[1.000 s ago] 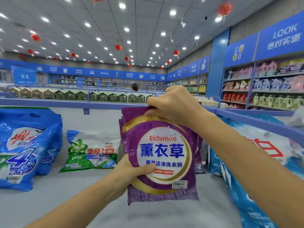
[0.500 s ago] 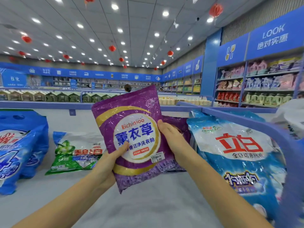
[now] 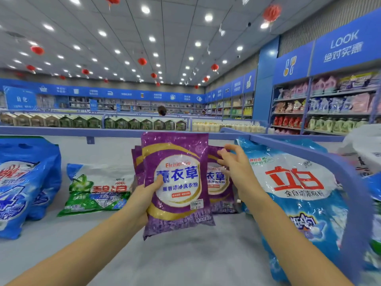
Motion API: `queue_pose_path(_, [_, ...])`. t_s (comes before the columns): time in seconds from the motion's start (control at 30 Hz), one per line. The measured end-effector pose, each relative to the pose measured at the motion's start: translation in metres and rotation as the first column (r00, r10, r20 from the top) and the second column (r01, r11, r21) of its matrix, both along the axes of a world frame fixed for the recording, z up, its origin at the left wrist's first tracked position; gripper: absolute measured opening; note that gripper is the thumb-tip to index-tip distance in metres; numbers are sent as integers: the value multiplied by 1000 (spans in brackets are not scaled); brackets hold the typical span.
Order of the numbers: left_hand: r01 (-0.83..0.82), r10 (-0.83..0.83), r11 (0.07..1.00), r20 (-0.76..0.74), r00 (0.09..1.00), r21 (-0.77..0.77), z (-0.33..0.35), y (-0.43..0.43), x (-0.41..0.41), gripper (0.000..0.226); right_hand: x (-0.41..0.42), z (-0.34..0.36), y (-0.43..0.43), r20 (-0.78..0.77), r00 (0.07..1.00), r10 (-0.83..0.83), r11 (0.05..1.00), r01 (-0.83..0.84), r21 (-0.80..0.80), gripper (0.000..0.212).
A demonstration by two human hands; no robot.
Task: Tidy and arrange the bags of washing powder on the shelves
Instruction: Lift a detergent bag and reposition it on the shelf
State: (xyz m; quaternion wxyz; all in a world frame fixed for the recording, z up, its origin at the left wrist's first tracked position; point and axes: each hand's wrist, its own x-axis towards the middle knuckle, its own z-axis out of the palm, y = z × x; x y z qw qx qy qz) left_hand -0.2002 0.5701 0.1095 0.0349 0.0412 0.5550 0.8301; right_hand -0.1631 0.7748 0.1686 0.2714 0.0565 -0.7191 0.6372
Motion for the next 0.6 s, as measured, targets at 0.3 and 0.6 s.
queue_pose_path(0.3, [51,-47,998,124,991,-25,-19,72,-37,26,20,-4,20,-89,996,-12,999,15,32,11])
queue_pose_path(0.6, [-342,371,872,18,928,-349,-32,124,-61,39,34,-22,30,-176,984,-34,990,57,128,11])
